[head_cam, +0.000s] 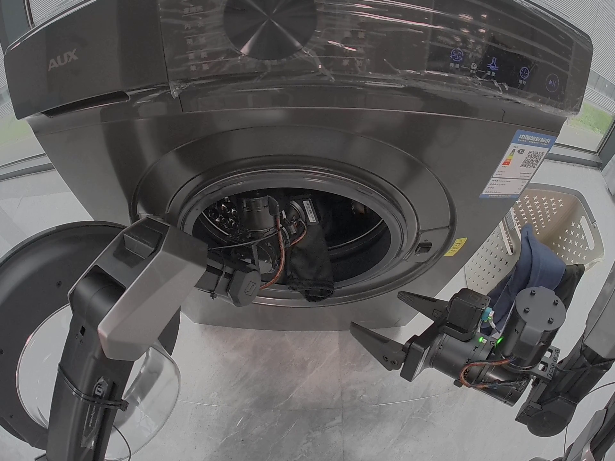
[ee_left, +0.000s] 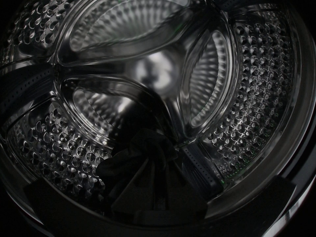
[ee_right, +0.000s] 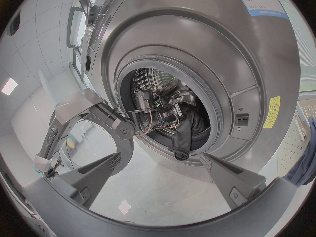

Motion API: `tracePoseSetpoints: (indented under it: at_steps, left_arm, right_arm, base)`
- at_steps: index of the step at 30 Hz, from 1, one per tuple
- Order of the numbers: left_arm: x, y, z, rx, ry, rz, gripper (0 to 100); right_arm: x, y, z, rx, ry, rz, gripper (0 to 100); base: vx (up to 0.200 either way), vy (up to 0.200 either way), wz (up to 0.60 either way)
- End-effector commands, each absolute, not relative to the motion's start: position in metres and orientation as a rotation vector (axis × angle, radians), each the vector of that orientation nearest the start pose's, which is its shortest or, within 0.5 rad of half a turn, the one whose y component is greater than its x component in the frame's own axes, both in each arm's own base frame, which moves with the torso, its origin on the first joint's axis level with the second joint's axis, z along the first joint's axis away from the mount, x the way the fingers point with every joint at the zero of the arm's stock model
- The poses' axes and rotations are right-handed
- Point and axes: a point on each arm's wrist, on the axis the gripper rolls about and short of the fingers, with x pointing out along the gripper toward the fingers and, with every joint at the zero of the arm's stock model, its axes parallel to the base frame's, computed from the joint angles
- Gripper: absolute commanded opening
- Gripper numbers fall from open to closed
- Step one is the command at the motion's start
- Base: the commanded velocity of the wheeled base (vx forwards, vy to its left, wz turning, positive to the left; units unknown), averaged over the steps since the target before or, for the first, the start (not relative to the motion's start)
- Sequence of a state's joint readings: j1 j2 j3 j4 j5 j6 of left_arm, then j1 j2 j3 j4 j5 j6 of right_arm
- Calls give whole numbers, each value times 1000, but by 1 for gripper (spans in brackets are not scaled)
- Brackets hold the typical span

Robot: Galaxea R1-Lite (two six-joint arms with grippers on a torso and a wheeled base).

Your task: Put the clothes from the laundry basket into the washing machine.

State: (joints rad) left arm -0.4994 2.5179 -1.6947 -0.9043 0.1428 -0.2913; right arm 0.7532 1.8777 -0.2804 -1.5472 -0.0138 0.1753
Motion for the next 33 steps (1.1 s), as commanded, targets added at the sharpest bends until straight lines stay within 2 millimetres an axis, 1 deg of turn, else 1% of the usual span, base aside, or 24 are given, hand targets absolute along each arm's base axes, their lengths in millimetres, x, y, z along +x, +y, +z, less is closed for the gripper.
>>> tracePoseSetpoints:
  at_steps: [1,2,6,7,8,9,11,14,16,17,22,26,29,32,33]
  left_arm:
    - [467,-246,87,-307,-16,-351,0]
    - [466,-246,88,-305,-10,-353,100]
    - [459,-247,93,-300,22,-362,100]
    - [453,-247,94,-289,57,-368,100]
    - [453,-247,94,-289,57,-368,100]
    - [446,-248,96,-275,100,-377,100]
    - [443,-247,93,-264,135,-387,100]
    - [440,-246,83,-241,208,-399,100]
    - [440,-246,82,-238,219,-400,100]
    - [440,-246,75,-226,245,-398,0]
    - [442,-247,69,-209,269,-396,0]
    - [442,-247,70,-206,273,-396,0]
    - [444,-248,75,-213,258,-398,0]
    - [454,-252,96,-249,166,-394,0]
    - [457,-252,98,-256,148,-392,0]
  right_arm:
    - [193,181,104,147,113,733,100]
    - [193,181,104,147,113,733,100]
    - [193,181,103,146,115,733,100]
    - [194,181,101,145,123,732,100]
    - [194,181,101,145,123,732,100]
    - [194,181,100,143,128,733,100]
    - [194,181,100,144,126,733,100]
    - [194,182,101,144,125,733,100]
    - [194,182,101,144,125,732,100]
    - [194,181,100,144,126,732,100]
    - [194,182,101,145,122,733,100]
    - [194,182,102,146,119,734,100]
    - [194,182,102,147,118,734,100]
    - [194,182,103,148,115,734,100]
    - [195,182,103,149,113,733,100]
  base:
    - [0,0,0]
    - [0,0,0]
    - [0,0,0]
    - [0,0,0]
    - [0,0,0]
    - [0,0,0]
    - [0,0,0]
    - [0,0,0]
    - [0,0,0]
    - [0,0,0]
    - [0,0,0]
    - [0,0,0]
    - [0,0,0]
    - [0,0,0]
    - [0,0,0]
